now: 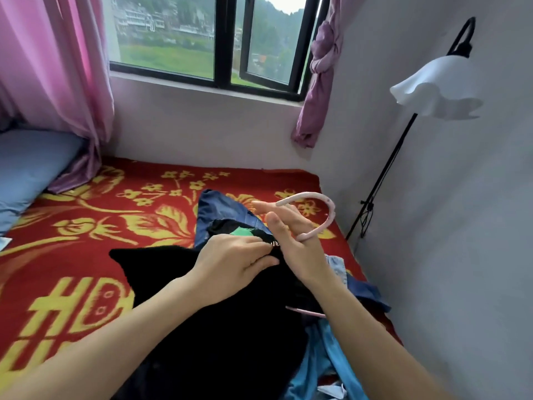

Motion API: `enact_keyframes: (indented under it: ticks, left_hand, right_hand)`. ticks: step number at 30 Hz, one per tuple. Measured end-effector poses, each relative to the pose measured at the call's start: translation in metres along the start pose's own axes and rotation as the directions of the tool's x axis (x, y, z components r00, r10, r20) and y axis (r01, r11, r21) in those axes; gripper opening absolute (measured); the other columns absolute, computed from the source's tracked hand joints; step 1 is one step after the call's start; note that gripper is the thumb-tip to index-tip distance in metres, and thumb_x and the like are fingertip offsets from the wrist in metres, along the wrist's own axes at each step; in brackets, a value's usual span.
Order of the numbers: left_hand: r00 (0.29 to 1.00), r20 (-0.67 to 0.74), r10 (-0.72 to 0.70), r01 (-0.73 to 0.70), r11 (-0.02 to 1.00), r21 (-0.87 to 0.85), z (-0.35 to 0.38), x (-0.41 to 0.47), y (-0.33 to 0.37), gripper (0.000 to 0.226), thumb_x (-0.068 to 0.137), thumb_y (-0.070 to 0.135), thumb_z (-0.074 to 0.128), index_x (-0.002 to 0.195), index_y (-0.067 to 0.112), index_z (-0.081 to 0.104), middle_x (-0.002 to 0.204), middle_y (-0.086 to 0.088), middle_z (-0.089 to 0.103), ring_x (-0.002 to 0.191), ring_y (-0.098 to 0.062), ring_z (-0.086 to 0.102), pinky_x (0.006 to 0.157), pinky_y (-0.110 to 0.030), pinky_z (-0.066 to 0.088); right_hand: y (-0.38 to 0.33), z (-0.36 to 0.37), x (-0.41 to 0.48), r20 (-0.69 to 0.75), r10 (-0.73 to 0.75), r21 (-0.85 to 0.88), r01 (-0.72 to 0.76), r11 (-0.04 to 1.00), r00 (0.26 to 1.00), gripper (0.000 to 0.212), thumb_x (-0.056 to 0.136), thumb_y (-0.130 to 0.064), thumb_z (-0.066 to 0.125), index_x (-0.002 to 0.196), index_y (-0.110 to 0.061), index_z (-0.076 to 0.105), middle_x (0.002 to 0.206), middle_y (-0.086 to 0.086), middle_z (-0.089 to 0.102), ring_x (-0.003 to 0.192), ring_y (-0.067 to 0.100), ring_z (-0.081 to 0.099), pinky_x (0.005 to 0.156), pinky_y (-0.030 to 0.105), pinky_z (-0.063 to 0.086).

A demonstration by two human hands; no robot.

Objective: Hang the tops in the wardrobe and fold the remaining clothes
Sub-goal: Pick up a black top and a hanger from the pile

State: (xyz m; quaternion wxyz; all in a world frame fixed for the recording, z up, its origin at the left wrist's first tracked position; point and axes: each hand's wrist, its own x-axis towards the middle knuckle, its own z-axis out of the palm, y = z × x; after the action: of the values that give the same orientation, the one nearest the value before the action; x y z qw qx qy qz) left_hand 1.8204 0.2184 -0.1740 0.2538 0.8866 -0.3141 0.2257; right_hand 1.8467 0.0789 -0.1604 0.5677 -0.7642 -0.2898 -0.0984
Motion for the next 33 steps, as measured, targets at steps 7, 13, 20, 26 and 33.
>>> enact_keyframes:
  ticks: [7, 13, 20, 26, 33]
  left_hand:
    - [0.982, -0.112, -0.152, 0.148, 0.988, -0.038, -0.023, 0.006, -0.026, 0.047, 0.083, 0.047, 0.046, 0.081, 0.01, 0.074, 0.074, -0.002, 0.071, 0.068, -0.017, 0.065, 0.06, -0.033, 0.05]
    - [0.834, -0.254, -0.49, 0.403, 0.855, -0.326, -0.061, -0.001, -0.057, 0.02, 0.084, 0.007, 0.066, 0.081, 0.027, 0.071, 0.065, 0.03, 0.064, 0.069, 0.013, 0.061, 0.061, -0.001, 0.039]
    - [0.832, -0.298, -0.468, 0.29, 0.825, -0.486, -0.081, 0.008, -0.047, 0.034, 0.083, 0.003, 0.063, 0.07, 0.034, 0.067, 0.059, 0.026, 0.064, 0.057, 0.012, 0.056, 0.054, -0.002, 0.038]
    - [0.777, -0.29, -0.559, 0.292, 0.728, -0.62, -0.09, 0.008, -0.053, 0.041, 0.081, 0.01, 0.063, 0.06, 0.044, 0.071, 0.054, 0.02, 0.063, 0.052, 0.006, 0.055, 0.053, -0.006, 0.041]
    - [0.742, -0.228, -0.631, 0.287, 0.605, -0.743, -0.088, 0.002, -0.052, 0.011, 0.065, 0.025, 0.065, 0.066, 0.028, 0.076, 0.06, 0.007, 0.068, 0.056, -0.002, 0.059, 0.053, -0.013, 0.046]
  right_hand:
    - [-0.003, -0.008, 0.0, -0.325, -0.238, -0.301, 0.138, 0.944, 0.915, 0.037, 0.083, -0.05, 0.053, 0.102, -0.019, 0.061, 0.099, -0.02, 0.052, 0.098, 0.005, 0.051, 0.089, 0.017, 0.038]
    - [0.051, 0.0, -0.053, 0.064, -0.193, -0.562, 0.195, 0.804, 0.979, 0.029, 0.085, -0.021, 0.056, 0.063, -0.004, 0.063, 0.058, 0.003, 0.058, 0.057, 0.016, 0.055, 0.054, 0.034, 0.047]
    - [0.05, 0.029, -0.025, -0.132, -0.201, -0.236, 0.167, 0.957, 0.971, 0.022, 0.079, -0.01, 0.066, 0.097, 0.004, 0.068, 0.103, 0.006, 0.066, 0.103, 0.014, 0.057, 0.095, 0.028, 0.045]
    - [0.044, 0.061, -0.026, -0.044, -0.329, -0.121, 0.322, 0.939, 0.943, 0.031, 0.079, -0.01, 0.059, 0.104, 0.006, 0.067, 0.107, 0.014, 0.066, 0.106, 0.023, 0.059, 0.094, 0.041, 0.048]
    - [0.064, 0.073, -0.023, 0.096, -0.534, -0.534, 0.496, 0.684, 0.84, 0.039, 0.077, -0.04, 0.064, 0.102, -0.01, 0.072, 0.103, 0.011, 0.057, 0.099, 0.022, 0.053, 0.078, 0.037, 0.053]
